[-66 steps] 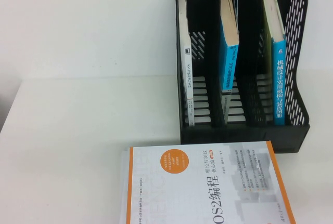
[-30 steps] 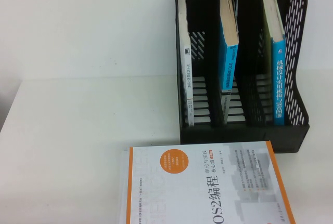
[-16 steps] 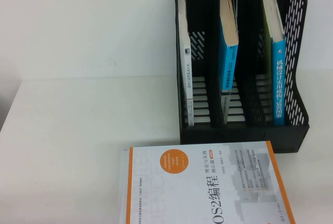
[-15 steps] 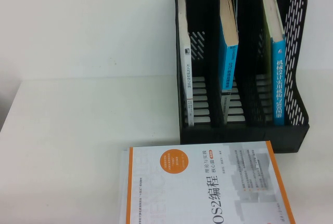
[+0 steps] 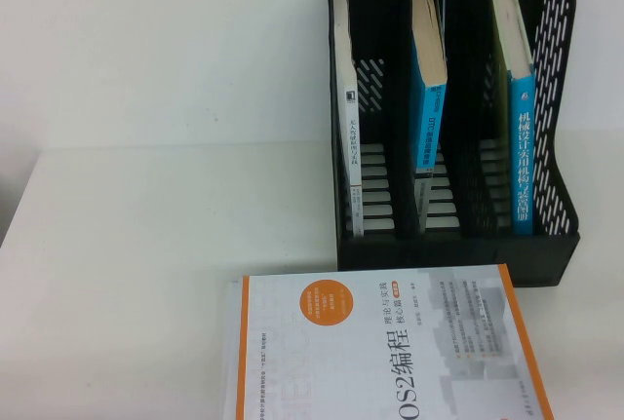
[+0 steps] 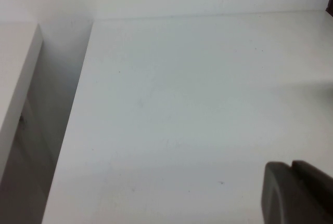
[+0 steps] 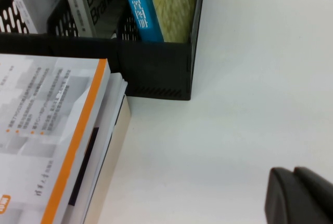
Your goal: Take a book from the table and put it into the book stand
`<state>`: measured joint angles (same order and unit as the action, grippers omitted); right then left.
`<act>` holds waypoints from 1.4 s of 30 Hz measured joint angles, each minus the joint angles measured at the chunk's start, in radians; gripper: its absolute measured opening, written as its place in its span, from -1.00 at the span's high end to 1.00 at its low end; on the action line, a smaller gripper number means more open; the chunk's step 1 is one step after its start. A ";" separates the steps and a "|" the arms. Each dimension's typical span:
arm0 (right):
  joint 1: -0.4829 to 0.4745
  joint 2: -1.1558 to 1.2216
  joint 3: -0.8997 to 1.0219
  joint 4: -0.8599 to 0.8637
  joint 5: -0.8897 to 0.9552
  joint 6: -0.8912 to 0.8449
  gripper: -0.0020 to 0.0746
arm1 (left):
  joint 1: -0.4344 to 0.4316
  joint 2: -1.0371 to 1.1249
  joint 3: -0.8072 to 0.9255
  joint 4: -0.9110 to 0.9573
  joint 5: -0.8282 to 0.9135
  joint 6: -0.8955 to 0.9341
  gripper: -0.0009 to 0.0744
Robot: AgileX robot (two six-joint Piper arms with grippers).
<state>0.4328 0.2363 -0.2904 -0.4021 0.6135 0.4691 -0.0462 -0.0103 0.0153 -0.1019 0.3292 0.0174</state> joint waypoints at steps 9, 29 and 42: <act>0.000 0.000 0.000 0.000 0.000 0.000 0.96 | 0.000 0.000 0.000 0.000 0.000 0.000 0.98; -0.416 -0.248 0.309 0.295 -0.304 -0.338 0.96 | 0.000 -0.002 0.000 0.002 0.002 0.001 0.98; -0.459 -0.248 0.314 0.290 -0.280 -0.366 0.96 | 0.000 -0.002 0.000 0.002 0.002 0.001 0.98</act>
<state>-0.0263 -0.0112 0.0235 -0.1116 0.3337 0.1033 -0.0462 -0.0120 0.0153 -0.1000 0.3314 0.0187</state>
